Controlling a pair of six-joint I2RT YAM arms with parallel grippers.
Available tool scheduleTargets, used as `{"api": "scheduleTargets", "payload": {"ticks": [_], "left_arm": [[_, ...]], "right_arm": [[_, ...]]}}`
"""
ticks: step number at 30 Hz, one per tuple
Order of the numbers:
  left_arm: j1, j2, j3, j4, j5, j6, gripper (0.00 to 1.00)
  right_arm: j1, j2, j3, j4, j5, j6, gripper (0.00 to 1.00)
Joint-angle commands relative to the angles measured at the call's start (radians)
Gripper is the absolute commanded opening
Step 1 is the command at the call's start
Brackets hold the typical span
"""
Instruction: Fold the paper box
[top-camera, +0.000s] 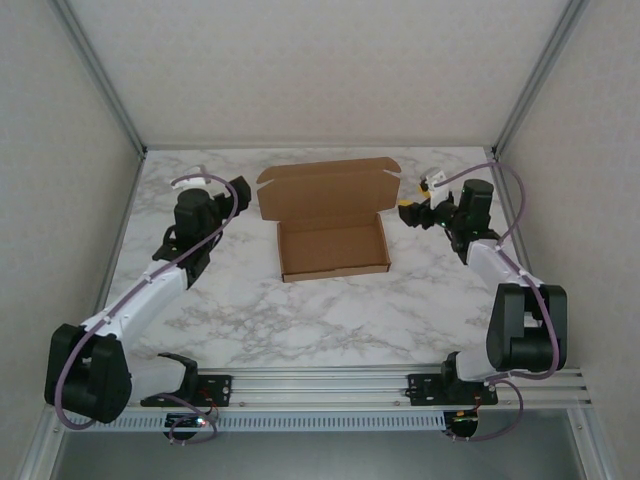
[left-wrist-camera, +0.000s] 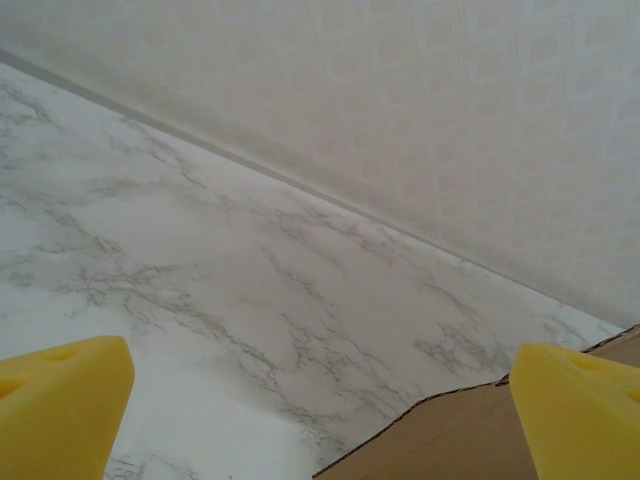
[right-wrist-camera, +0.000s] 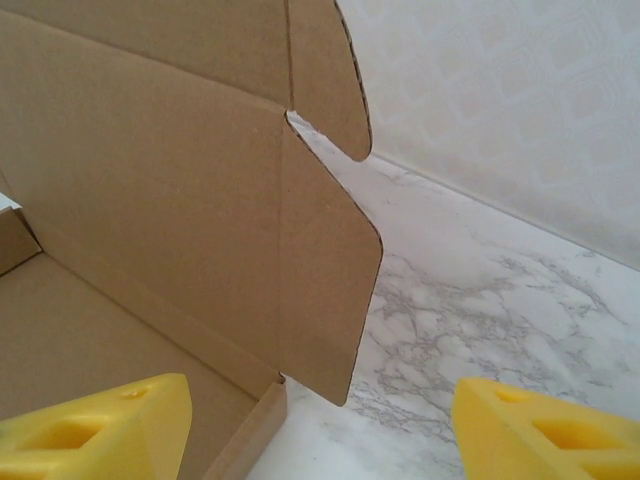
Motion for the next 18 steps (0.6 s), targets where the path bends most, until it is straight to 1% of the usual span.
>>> {"api": "scheduleTargets", "payload": {"ticks": [1, 6, 9, 14, 18], "left_arm": [[0.013, 0.013, -0.003, 0.022, 0.032, -0.022, 0.97], [0.015, 0.017, -0.009, 0.025, 0.026, -0.020, 0.96], [0.017, 0.023, -0.011, 0.025, 0.026, -0.014, 0.96], [0.018, 0.030, -0.019, 0.036, 0.028, -0.008, 0.95], [0.031, 0.050, -0.016, 0.044, 0.035, -0.020, 0.95]], "right_arm": [[0.011, 0.035, 0.043, 0.054, 0.027, -0.034, 0.69], [0.035, 0.106, 0.095, 0.064, 0.049, -0.044, 0.69], [0.049, 0.161, 0.151, 0.048, 0.024, -0.044, 0.67], [0.053, 0.239, 0.243, 0.046, 0.033, -0.050, 0.67], [0.058, 0.298, 0.314, 0.010, -0.005, -0.051, 0.67]]}}
